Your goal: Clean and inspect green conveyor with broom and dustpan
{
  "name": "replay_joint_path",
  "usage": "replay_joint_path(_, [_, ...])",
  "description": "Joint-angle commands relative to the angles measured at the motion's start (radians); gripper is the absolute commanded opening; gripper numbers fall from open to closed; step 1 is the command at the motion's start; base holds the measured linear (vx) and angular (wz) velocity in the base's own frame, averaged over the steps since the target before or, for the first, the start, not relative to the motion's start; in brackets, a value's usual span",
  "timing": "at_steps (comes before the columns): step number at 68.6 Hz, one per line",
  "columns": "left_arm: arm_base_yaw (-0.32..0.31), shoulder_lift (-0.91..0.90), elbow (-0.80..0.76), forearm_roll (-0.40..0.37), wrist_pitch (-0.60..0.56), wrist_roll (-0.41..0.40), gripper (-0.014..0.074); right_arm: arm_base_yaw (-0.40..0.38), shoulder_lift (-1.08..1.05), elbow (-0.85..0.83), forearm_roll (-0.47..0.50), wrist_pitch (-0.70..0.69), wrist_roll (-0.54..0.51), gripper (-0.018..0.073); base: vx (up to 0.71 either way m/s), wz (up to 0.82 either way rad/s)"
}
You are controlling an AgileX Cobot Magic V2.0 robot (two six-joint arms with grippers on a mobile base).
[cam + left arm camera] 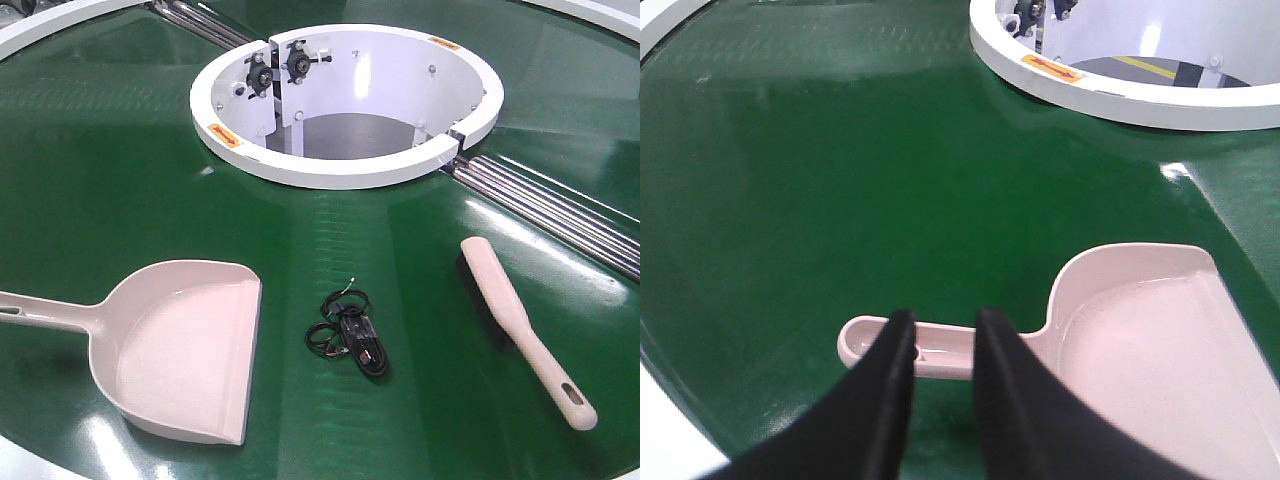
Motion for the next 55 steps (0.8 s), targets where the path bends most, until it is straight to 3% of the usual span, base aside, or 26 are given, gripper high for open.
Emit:
replay_joint_path(1, [-0.002,0.003,-0.036,-0.006,-0.055,-0.002,0.0316,-0.006,-0.019,0.022,-0.010,-0.076,-0.006,-0.0009,0.00,0.00])
replay_joint_path(14, [-0.002,0.003,-0.036,-0.007,-0.074,-0.002,0.0544,-0.006,-0.019,0.022,-0.010,-0.076,-0.006,-0.0009,0.00,0.00])
replay_joint_path(23, [-0.002,0.003,-0.038,-0.038,-0.105,-0.020,0.0560,-0.006,-0.019,0.022,-0.010,-0.076,-0.006,-0.0009,0.00,0.00])
replay_joint_path(29, [-0.002,0.034,-0.090,-0.060,-0.016,0.001,0.0540,-0.006,-0.019,0.022,-0.010,-0.076,-0.006,-0.0009,0.00,0.00])
replay_joint_path(41, [-0.002,0.226,-0.369,-0.063,0.268,0.216,0.0491,-0.006,-0.019,0.022,-0.010,-0.076,-0.006,-0.0009,0.00,0.00])
replay_joint_path(55, [-0.002,0.462,-0.649,-0.104,0.466,0.535,0.0482,-0.006,-0.019,0.022,-0.010,-0.076,-0.006,-0.0009,0.00,0.00])
